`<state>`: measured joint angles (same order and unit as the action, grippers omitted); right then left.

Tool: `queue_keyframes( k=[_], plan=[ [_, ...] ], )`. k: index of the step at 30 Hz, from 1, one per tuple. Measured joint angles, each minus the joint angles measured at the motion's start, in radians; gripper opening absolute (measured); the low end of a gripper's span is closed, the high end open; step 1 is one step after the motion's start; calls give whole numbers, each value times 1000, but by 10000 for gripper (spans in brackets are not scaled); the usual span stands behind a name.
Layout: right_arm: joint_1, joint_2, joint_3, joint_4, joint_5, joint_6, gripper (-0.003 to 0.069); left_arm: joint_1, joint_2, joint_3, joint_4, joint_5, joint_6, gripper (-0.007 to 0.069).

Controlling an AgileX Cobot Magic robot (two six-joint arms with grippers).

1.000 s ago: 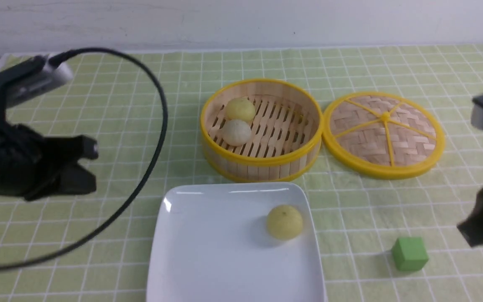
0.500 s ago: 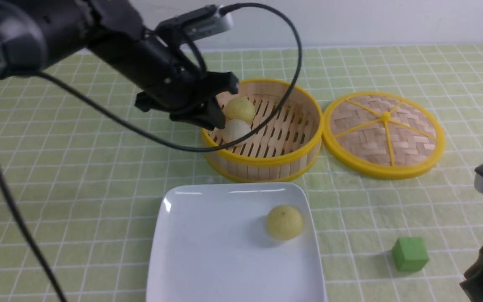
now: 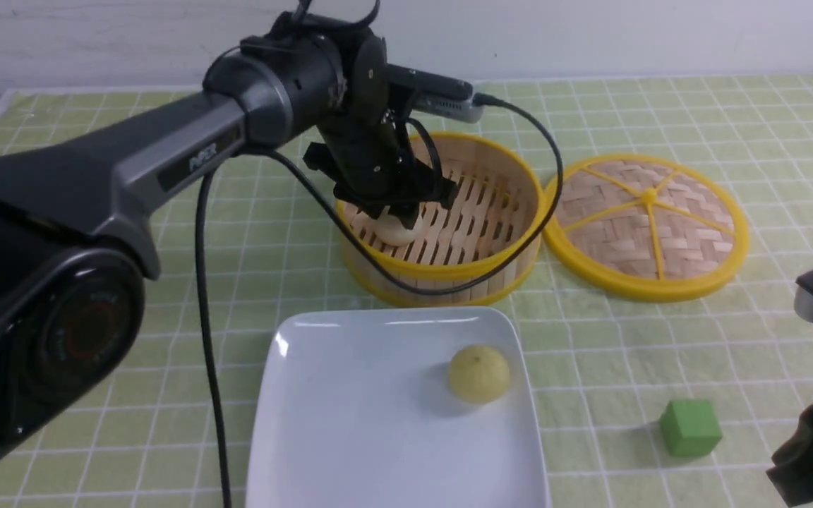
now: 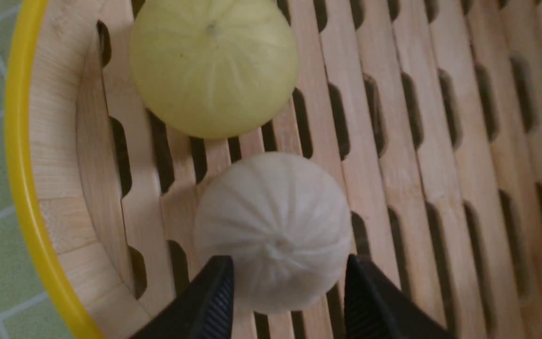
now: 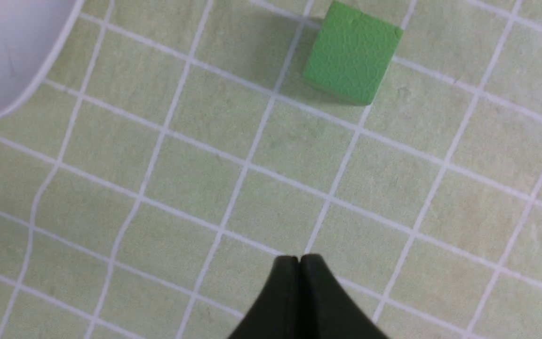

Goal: Put the steamed buns into the plate on the green tablecloth.
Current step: 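Reach into the bamboo steamer and grasp a bun with the left gripper, then carry the bun from the bamboo steamer to the plate with the left gripper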

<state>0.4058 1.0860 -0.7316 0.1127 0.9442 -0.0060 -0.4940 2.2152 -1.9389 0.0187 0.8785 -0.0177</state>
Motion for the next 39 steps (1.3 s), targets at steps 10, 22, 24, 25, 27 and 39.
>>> queue_keyframes(
  k=[10, 22, 24, 25, 27, 39],
  plan=[
    [0, 0, 0, 17, 3, 0, 5, 0, 24, -18, 4, -25, -147, 63],
    [0, 0, 0, 26, 8, 0, 15, 0, -376, -18, 119, 349, -175, 27],
    [0, 0, 0, 26, 8, 0, 18, 0, -443, 83, 106, 359, -205, 27],
    [0, 0, 0, 27, 8, 0, 18, 0, -466, 128, 79, 359, -214, 27],
    [0, 0, 0, 27, 8, 0, 20, 0, -489, 237, 21, 359, -228, 27],
    [0, 0, 0, 35, 10, 0, 30, 0, -389, 615, -186, 127, -221, 171]
  ],
)
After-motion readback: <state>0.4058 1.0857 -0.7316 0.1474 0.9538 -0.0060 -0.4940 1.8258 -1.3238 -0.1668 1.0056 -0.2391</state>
